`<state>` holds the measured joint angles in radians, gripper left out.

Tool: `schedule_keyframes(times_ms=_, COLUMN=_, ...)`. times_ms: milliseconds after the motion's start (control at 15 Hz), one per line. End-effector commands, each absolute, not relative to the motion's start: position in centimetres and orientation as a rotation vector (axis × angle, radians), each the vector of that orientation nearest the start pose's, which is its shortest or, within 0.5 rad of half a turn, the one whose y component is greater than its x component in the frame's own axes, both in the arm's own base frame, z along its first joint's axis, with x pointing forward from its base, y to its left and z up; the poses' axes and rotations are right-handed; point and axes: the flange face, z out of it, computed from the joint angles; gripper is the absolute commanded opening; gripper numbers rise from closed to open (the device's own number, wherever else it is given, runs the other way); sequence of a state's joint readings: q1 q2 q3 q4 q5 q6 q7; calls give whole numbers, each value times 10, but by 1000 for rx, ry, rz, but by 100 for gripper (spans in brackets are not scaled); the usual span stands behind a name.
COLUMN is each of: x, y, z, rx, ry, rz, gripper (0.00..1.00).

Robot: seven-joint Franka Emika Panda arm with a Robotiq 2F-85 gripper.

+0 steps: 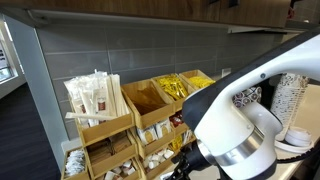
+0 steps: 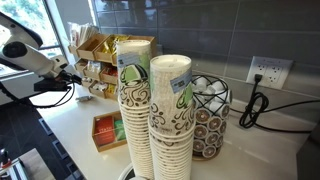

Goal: Put the white sachet on the shelf with similar sachets

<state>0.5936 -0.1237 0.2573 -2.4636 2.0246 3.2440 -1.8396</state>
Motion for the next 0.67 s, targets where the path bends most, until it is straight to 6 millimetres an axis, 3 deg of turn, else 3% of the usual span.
schedule_keyframes(times_ms=0, x=322, y=247, z=314, rx=-2625, ry=-758, rz=-844, gripper=100)
schedule_keyframes(times_ms=133, x=317, y=243, z=285, rx=-2651, ry=-683, rz=-707, gripper=100)
schedule_keyframes(times_ms=267, x=317, y=237, z=275, rx=-2663, ry=-626, rz=-639, gripper=100)
schedule_keyframes(times_ms=467, x=323, y=229, z=279, rx=-2671, ry=-600, rz=-604, gripper=100)
schedule_keyframes(times_ms=600, x=330, y=228, z=294, rx=-2654, ry=-601, rz=-631, gripper=100)
